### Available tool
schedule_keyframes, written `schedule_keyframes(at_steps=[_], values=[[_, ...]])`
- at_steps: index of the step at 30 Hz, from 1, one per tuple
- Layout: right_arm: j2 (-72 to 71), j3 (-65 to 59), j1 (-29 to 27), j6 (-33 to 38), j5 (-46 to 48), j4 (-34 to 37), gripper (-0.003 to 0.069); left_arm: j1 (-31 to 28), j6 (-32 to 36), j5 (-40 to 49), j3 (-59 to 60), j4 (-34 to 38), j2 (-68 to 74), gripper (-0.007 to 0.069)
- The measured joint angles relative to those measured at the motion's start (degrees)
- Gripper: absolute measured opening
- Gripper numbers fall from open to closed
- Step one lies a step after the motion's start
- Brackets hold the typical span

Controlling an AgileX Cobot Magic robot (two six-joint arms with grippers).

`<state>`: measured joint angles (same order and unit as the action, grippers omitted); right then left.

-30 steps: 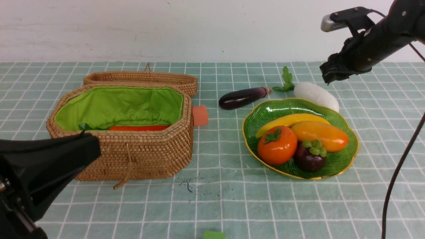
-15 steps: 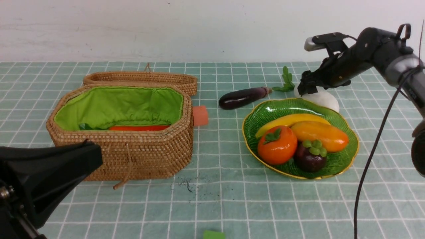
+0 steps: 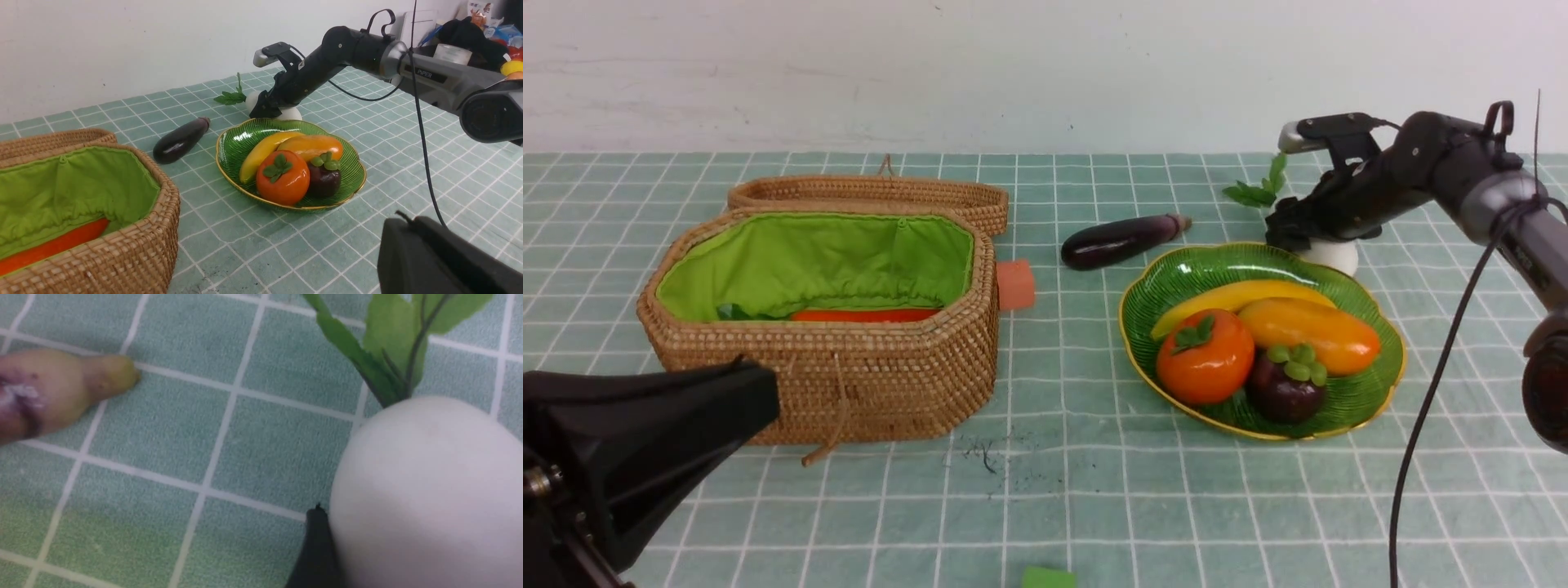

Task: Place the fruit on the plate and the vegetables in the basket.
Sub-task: Take a daikon with your right arm and place it on the basket on the left.

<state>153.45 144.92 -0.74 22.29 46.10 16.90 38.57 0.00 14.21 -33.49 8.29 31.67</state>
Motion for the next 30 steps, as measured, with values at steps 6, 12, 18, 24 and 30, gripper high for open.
schedule_keyframes(at_steps=[6,12,18,24,30], values=[[-0.3,0.2,-0.1,0.0,0.6,-0.6,0.051,0.0,0.0,0.7,0.0,0.0,0.0,-0.0007],[-8.8,0.1,0.0,0.0,9.1,0.1,0.051,0.0,0.0,3.0,0.0,-0.1,0.0,-0.0009],[-19.8,0.5,4.2,9.3,20.5,13.2,0.051,-0.2,-2.8,3.6,0.0,-4.6,0.0,-0.0013],[-23.7,0.5,19.2,29.0,25.1,29.8,0.051,-5.4,-18.5,10.2,-0.9,-17.4,0.0,-0.0013],[-20.4,0.5,30.3,33.5,17.5,30.7,0.051,-7.0,-26.9,13.3,-1.3,-24.4,0.0,-0.0013]])
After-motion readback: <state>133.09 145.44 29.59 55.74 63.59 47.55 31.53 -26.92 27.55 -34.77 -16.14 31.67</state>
